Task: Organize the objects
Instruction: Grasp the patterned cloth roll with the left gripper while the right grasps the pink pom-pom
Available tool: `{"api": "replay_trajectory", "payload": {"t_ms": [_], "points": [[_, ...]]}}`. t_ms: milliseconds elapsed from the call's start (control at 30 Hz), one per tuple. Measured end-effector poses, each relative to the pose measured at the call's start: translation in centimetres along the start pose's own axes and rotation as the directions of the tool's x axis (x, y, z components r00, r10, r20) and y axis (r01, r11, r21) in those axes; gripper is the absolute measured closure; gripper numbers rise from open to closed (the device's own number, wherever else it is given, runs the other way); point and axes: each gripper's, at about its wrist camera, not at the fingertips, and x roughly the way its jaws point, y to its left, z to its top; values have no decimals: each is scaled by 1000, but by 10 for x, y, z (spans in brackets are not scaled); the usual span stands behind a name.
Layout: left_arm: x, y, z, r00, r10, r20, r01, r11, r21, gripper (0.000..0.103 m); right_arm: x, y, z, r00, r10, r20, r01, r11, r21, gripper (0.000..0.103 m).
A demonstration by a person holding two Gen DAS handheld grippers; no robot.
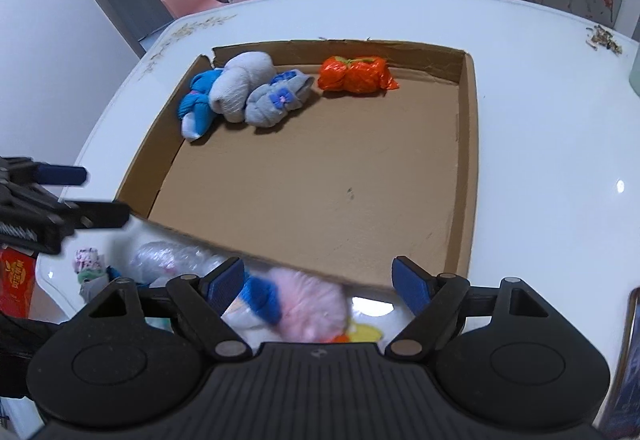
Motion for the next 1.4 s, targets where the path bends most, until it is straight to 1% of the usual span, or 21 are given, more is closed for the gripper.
{"api": "replay_trajectory", "payload": {"t_ms": [33, 133, 267, 400, 467, 533, 600, 667, 733, 767, 800, 900, 933, 1000, 1033, 1133, 1200, 1233, 1267, 1400], "points": [[-2, 8, -3, 1000, 7, -4, -7, 1000, -11, 0, -3, 3, -7, 1000, -2, -1, 2, 1000, -6, 25], [-7, 29, -17, 999, 34, -8, -34, 999, -32, 0, 0, 9, -13, 1000, 8, -8, -8, 1000, -10, 25], [-2, 62, -46, 998, 44, -38, -47, 994, -97, 0, 4, 15, -16, 1000, 8, -16, -8, 1000, -13, 24], [3, 90, -77, 996, 65, -68, -77, 980, -182, 0, 9, 19, -20, 999, 7, -35, -8, 1000, -22, 24], [8, 98, -87, 994, 72, -85, -89, 971, -220, 0, 13, 19, -22, 999, 4, -49, -5, 1000, -20, 24], [11, 103, -95, 994, 64, -94, -87, 959, -269, 0, 16, 19, -24, 998, 1, -58, -2, 1000, -10, 25], [16, 103, -100, 993, 59, -105, -89, 949, -304, 0, 19, 20, -25, 998, -16, -63, 16, 1000, -13, 26], [22, 99, -103, 991, 59, -116, -94, 941, -326, 0, 22, 20, -27, 997, -13, -74, 13, 1000, -1, 27], [29, 97, -109, 989, 61, -131, -102, 939, -329, 0, 24, 18, -27, 997, -25, -72, 27, 999, 19, 30], [33, 94, -110, 988, 58, -141, -101, 940, -324, 0, 25, 16, -27, 997, -18, -74, 21, 999, 32, 30], [36, 94, -113, 988, 56, -142, -101, 940, -327, 0, 27, 15, -27, 997, -15, -79, 19, 999, 44, 32], [42, 95, -119, 987, 57, -151, -108, 930, -353, 1, 32, 14, -29, 996, -15, -90, 20, 999, 51, 38], [45, 96, -120, 986, 58, -154, -111, 927, -357, 1, 33, 14, -29, 996, -13, -91, 18, 998, 54, 44], [49, 97, -124, 985, 55, -162, -111, 925, -362, 1, 32, 14, -29, 997, -8, -81, 13, 998, 62, 50], [50, 97, -125, 985, 54, -162, -110, 924, -365, 1, 32, 13, -29, 997, -7, -77, 12, 998, 66, 55], [55, 97, -129, 986, 55, -157, -110, 924, -366, 8, 30, 13, -28, 997, -1, -71, 5, 998, 65, 59], [55, 92, -129, 985, 96, -144, -138, 938, -319, 13, 28, 15, -28, 998, 3, -68, 1, 998, 58, 60], [55, 89, -128, 985, 109, -136, -145, 945, -293, 19, 25, 15, -29, 998, 7, -64, -3, 998, 56, 60], [54, 87, -128, 985, 115, -129, -147, 950, -276, 23, 24, 15, -28, 998, 13, -61, -9, 998, 57, 60], [52, 82, -129, 986, 117, -120, -144, 958, -248, 32, 20, 16, -28, 998, 25, -57, -22, 998, 55, 60]]}}
